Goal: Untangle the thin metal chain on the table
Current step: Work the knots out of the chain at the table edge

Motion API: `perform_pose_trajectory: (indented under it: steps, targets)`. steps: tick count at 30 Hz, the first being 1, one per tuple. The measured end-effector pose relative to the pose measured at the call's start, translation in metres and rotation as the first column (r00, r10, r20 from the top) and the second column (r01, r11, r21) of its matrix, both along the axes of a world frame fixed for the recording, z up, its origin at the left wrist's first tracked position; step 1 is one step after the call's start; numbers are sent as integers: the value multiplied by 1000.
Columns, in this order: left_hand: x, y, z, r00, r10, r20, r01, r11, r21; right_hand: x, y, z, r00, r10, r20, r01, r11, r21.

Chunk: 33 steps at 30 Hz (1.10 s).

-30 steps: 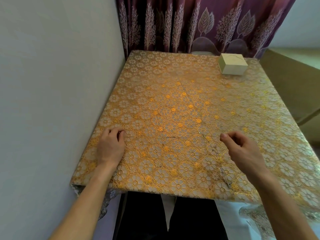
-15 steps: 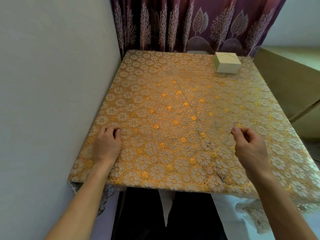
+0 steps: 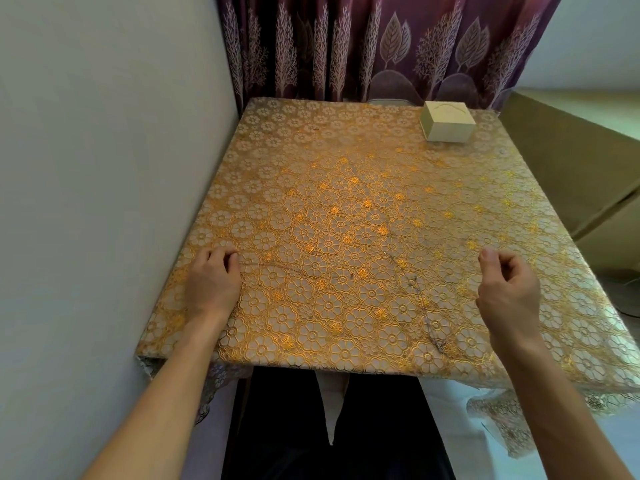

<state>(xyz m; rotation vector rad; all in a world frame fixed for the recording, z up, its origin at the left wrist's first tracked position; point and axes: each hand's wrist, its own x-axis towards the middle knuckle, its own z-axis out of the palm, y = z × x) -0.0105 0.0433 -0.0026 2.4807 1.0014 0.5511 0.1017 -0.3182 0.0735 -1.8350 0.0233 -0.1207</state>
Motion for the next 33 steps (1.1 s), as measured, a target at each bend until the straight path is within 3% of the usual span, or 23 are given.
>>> perform_pose_trajectory:
  steps: [9, 16, 21, 30, 33]
  targets:
    - [-3, -2, 6, 1000, 5, 23, -5, 1000, -26, -7, 4, 5, 998, 61, 1, -61, 998, -24]
    - [-16, -4, 13, 994, -69, 80, 78, 989, -122, -13, 10, 12, 966, 257, -30, -259, 960, -104]
    - [-34, -14, 20, 983, -184, -26, 181, 979, -92, -18, 25, 23, 929, 363, -74, -368, 927, -69]
    - [-65, -52, 26, 983, -182, -2, 181, 978, -105, -53, 42, 27, 728, 659, -190, -678, 733, -56]
    - [-78, -87, 43, 928, -354, 114, 372, 885, -279, -68, 49, 19, 623, 748, -226, -781, 610, -133]
